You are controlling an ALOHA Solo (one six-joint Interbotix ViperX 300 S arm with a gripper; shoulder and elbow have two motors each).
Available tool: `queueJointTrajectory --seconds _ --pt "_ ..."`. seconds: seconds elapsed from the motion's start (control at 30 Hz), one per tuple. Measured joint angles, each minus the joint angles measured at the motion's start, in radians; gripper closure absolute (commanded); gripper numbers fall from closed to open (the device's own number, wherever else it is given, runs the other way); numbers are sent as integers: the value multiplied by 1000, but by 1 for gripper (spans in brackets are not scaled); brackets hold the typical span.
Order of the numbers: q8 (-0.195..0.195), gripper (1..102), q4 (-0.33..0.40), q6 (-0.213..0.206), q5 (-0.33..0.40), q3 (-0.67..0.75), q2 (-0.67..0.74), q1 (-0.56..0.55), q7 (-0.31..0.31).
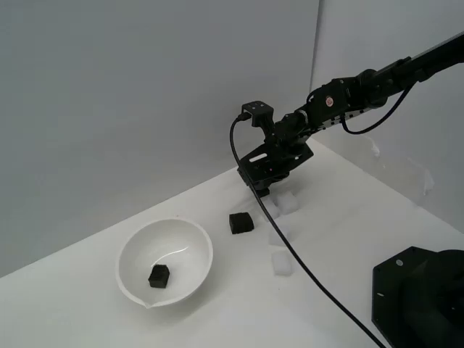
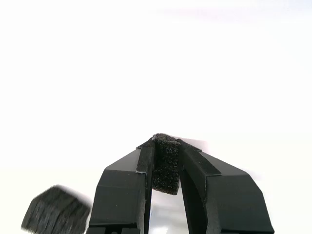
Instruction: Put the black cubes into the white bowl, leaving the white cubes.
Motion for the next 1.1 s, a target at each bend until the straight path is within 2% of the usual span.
queueJointTrajectory --seconds 0.3,0.37,0.77,0.87,1.1 --pt "0 100 8 0 9 109 112 -26 46" --pt "-14 100 6 0 9 135 138 -46 55" --pt "-71 100 6 0 9 238 239 -192 52" --pt "-72 100 0 0 5 250 252 -230 52" --pt "-71 100 -32 -31 -29 250 253 -327 54"
